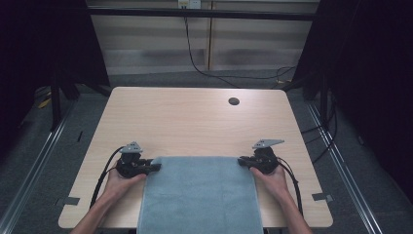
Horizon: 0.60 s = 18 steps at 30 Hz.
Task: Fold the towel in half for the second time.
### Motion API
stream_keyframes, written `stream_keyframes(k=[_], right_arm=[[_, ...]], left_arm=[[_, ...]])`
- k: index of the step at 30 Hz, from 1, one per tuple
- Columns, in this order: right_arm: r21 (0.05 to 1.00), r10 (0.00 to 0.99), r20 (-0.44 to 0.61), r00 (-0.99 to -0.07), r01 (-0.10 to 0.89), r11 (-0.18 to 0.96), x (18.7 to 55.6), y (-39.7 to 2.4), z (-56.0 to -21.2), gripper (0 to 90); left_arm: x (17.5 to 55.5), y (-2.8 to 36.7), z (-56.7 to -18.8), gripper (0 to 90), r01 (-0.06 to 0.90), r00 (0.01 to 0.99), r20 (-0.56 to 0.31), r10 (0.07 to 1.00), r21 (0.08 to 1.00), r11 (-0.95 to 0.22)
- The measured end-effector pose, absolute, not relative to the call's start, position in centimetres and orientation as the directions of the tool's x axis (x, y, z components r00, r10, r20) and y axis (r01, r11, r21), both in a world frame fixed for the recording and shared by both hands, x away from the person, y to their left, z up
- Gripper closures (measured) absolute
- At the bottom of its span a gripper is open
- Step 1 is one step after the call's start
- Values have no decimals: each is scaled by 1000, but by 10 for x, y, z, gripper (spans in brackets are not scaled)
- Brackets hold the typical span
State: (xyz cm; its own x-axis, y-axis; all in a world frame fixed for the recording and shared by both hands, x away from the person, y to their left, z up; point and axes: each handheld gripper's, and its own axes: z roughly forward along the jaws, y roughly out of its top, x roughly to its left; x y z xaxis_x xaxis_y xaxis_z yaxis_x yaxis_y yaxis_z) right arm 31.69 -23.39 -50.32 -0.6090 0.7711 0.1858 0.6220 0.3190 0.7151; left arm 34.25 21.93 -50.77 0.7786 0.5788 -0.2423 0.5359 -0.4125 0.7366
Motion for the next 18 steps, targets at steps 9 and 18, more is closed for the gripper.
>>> stream_keyframes(k=[9,18], right_arm=[[775,760,247,-601,594,218,314,-242,-485,833],[824,752,231,-617,535,185,320,-245,-452,835]], left_arm=[[344,221,-492,803,528,766,-286,576,791,-309],[358,224,-461,806,490,774,-275,571,830,-265]])
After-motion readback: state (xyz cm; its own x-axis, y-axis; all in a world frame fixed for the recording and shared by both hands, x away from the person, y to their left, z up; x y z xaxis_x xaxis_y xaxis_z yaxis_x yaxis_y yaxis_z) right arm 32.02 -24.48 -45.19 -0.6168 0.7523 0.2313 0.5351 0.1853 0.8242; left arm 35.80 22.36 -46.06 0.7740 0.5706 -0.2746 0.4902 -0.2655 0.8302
